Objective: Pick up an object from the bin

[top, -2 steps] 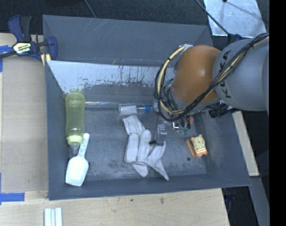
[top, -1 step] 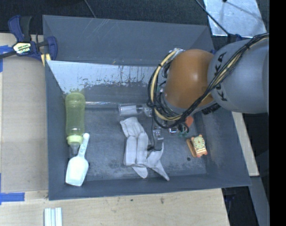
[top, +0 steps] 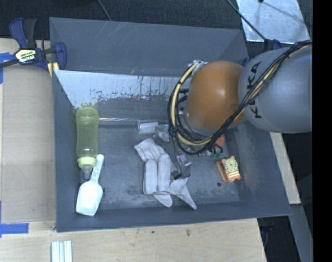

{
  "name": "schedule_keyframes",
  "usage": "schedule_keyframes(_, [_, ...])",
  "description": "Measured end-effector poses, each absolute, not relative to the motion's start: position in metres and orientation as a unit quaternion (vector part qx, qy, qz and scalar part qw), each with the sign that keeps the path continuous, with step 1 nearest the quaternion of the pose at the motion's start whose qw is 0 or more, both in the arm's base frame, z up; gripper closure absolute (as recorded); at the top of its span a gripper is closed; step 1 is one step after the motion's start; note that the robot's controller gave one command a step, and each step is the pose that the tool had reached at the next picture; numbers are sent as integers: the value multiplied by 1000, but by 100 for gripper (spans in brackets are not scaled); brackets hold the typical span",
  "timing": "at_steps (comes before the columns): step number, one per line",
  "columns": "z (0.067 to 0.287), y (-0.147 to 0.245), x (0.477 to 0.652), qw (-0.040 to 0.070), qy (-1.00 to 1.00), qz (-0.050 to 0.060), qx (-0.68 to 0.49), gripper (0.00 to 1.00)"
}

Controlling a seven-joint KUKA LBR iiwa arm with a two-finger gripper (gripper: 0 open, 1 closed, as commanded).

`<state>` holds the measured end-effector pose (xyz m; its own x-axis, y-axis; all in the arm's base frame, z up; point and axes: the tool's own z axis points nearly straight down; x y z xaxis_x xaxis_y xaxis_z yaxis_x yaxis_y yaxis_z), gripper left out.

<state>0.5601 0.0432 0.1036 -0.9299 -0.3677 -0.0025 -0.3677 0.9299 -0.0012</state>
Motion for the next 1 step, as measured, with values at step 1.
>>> schedule_keyframes(1, [71,31,560,-2,997,0,-75,100])
